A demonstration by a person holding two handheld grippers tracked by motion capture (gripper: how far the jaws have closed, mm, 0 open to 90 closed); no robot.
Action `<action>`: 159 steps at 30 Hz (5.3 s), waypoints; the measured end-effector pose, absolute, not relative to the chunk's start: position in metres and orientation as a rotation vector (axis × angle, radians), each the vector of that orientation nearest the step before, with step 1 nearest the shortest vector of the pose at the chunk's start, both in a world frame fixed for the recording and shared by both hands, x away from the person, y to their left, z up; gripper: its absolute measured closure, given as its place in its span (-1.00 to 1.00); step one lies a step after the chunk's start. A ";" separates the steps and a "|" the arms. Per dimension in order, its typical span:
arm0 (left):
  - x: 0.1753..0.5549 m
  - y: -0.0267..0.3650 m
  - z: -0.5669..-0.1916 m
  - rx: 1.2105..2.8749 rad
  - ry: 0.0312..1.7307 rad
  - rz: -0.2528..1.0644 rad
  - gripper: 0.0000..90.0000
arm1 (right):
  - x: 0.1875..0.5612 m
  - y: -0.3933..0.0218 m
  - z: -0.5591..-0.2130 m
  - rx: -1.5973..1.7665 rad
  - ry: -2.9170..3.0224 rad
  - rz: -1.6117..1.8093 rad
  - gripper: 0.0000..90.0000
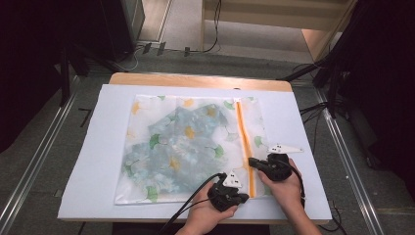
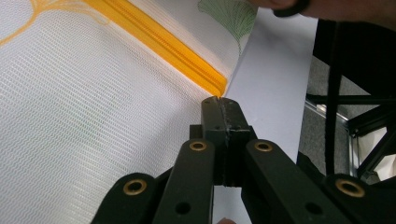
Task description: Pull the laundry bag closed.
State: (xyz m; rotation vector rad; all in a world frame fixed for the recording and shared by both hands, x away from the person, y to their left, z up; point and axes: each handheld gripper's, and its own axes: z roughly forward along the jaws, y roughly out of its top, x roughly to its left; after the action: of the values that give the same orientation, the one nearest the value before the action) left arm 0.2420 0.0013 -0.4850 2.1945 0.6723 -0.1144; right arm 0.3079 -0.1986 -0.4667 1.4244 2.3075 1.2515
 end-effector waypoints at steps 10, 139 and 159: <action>0.242 0.001 -0.485 2.197 0.669 -0.119 1.00 | 0.356 -0.193 -0.459 1.405 2.280 1.245 1.00; 0.263 0.168 -0.466 1.939 0.997 0.317 -0.99 | 0.317 -0.227 -0.479 1.417 2.161 1.334 -0.97; 0.258 0.289 -0.449 1.824 1.128 0.428 -0.99 | 0.249 -0.271 -0.472 1.417 2.123 1.321 -0.97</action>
State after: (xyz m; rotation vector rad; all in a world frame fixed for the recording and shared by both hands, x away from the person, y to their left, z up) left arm 0.2583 0.2891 -0.4486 1.8237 1.1279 0.4282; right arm 0.2491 -0.2711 -0.4719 1.4167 2.1226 1.3208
